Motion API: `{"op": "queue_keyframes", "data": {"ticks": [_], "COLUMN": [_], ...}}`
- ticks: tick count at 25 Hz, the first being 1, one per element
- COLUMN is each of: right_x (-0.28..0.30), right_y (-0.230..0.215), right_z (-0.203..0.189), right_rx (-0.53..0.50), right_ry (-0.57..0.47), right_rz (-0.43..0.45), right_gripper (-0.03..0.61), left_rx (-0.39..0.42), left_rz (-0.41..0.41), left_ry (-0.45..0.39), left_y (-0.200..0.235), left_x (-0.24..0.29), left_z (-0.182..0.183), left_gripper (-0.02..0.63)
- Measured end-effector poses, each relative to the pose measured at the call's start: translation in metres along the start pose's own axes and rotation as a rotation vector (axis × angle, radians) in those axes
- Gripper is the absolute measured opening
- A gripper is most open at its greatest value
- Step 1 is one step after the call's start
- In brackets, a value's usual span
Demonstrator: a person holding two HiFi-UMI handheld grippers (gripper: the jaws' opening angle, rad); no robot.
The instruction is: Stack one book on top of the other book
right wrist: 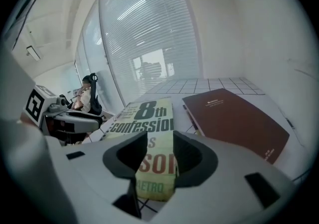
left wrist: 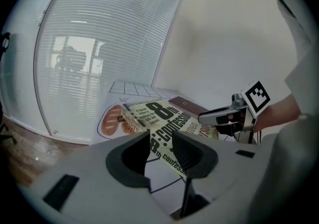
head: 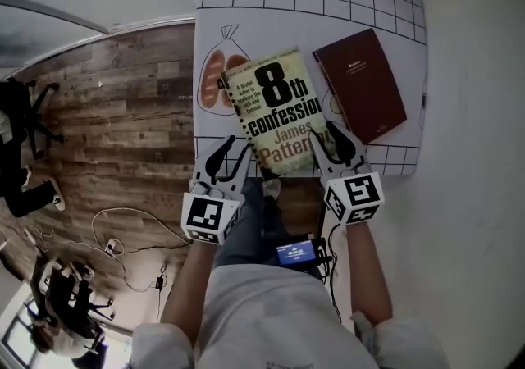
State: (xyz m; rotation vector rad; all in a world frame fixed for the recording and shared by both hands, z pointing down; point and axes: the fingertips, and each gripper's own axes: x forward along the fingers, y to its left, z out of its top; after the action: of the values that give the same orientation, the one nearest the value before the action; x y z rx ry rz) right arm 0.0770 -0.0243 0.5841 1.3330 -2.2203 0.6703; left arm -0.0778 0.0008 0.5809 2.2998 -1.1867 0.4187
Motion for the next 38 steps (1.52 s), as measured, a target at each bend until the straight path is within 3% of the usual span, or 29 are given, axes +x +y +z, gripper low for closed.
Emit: {"op": "queue_keyframes", "data": {"ticks": [3,11,15,24,38], "right_x": [0.005,0.020,0.026,0.034,0.031], "right_y": [-0.002,-0.003,-0.003,0.000,0.006], "right_z": [-0.002,-0.002,-0.002,-0.006,-0.005], "right_rx": [0.007,0.032,0.043,0.168,0.142], "right_ry": [0.013,0.039,0.052,0.076,0.110], "right_rz": [0.000,0.037,0.057,0.147,0.145], "right_gripper": [0.171,0.216,0.231,0.230,0.212], "left_rx": [-0.041,-0.119,-0.137,-0.176,-0.176], "left_rz": [-0.028,-0.028,-0.040,-0.047,-0.003], "left_ry": [0.022,0.088,0.121,0.130,0.132], "left_y": [0.000,0.003,0.000,-0.002,0.003], "left_x": [0.005,0.017,0.024,0.035,0.033], "left_z": [-0.004,-0.017,-0.020,-0.018,-0.017], "left_gripper": [0.158,0.199,0.201,0.201,0.201]}}
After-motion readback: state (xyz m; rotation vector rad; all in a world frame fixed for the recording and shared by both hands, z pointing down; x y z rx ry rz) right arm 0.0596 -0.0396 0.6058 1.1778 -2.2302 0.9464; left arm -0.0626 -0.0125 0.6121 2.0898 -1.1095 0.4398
